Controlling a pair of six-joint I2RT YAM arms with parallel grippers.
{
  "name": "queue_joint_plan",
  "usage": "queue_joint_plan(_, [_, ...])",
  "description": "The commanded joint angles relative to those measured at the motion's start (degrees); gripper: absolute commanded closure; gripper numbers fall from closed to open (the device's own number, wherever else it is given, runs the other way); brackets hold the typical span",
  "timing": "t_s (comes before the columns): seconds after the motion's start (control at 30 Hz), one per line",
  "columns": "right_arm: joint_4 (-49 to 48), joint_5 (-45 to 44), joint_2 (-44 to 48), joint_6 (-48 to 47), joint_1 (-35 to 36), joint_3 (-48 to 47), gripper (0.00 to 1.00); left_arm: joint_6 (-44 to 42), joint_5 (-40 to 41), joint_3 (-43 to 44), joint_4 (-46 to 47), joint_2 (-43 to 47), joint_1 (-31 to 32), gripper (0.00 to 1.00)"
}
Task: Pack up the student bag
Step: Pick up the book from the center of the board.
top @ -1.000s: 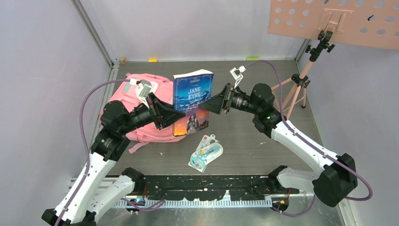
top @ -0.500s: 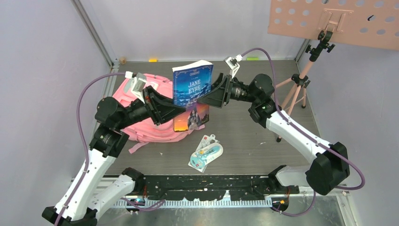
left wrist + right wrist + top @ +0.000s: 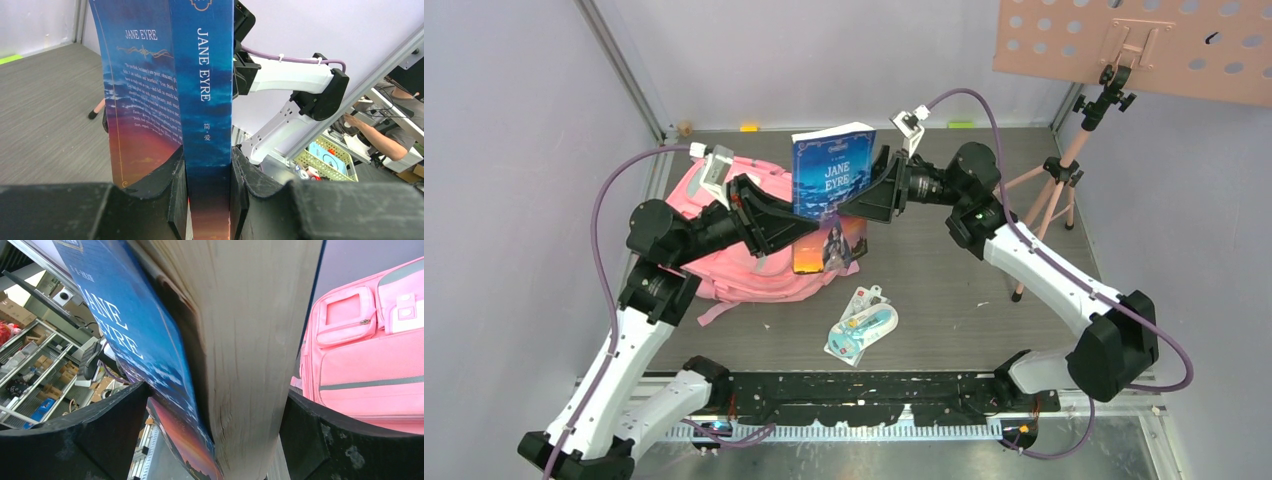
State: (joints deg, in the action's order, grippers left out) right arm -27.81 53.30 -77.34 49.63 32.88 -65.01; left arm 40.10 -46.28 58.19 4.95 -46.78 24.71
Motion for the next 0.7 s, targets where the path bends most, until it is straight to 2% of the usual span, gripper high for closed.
queue_joint_plan(0.0, [7.2, -3.36, -4.35, -6.13, 3.59, -1.47, 0.02, 3.32, -4.12, 4.88, 18.45, -0.39, 2.19, 1.0])
queue_joint_plan(0.07, [7.24, -3.54, -5.38, -5.85, 3.59, -1.58, 0.03, 3.26, -4.24, 4.85, 18.55, -0.64, 2.19, 1.0])
queue_joint_plan(0.13, [2.59, -3.12, -5.88, -2.78, 3.59, -0.85, 0.18, 2.17, -4.13, 4.36, 17.17, -0.84, 2.19, 1.0])
queue_joint_plan(0.23, [-3.48, -2.78, -5.43, 1.37, 3.57, 0.16, 0.3, -0.7, -2.72, 2.88, 14.01, -0.2, 2.19, 1.0])
queue_joint_plan(0.27, [-4.42, -3.36, -5.09, 1.84, 3.58, 0.68, 0.41, -2.12, -1.6, 2.41, 12.31, 0.37, 2.19, 1.0])
queue_joint_plan(0.3, [-4.34, -3.89, -4.06, 1.77, 3.59, 0.94, 0.47, -3.75, -0.45, 2.07, 10.23, 3.79, 2.19, 1.0])
queue_joint_plan(0.33, [-3.43, -5.46, -3.53, 1.08, 3.59, 1.75, 0.57, -5.87, 0.91, 1.93, 7.84, 1.83, 2.19, 1.0])
queue_joint_plan(0.53, [1.23, -14.48, 2.31, -2.31, 3.52, 6.66, 0.96, -12.83, 5.84, 0.29, -0.96, 3.19, 2.19, 1.0])
queue_joint_plan(0.6, [1.06, -16.99, 4.27, -2.52, 3.46, 8.49, 0.99, -13.09, 6.08, -0.56, -1.79, 3.11, 2.19, 1.0])
queue_joint_plan(0.63, [0.36, -18.36, 5.61, -2.58, 3.44, 9.77, 0.99, -13.11, 6.09, -1.07, -1.8, 3.22, 2.19, 0.97])
queue_joint_plan(0.67, [0.11, -19.04, 6.98, -2.73, 3.46, 10.32, 1.0, -12.93, 6.26, -1.71, -1.71, 3.35, 2.19, 0.88])
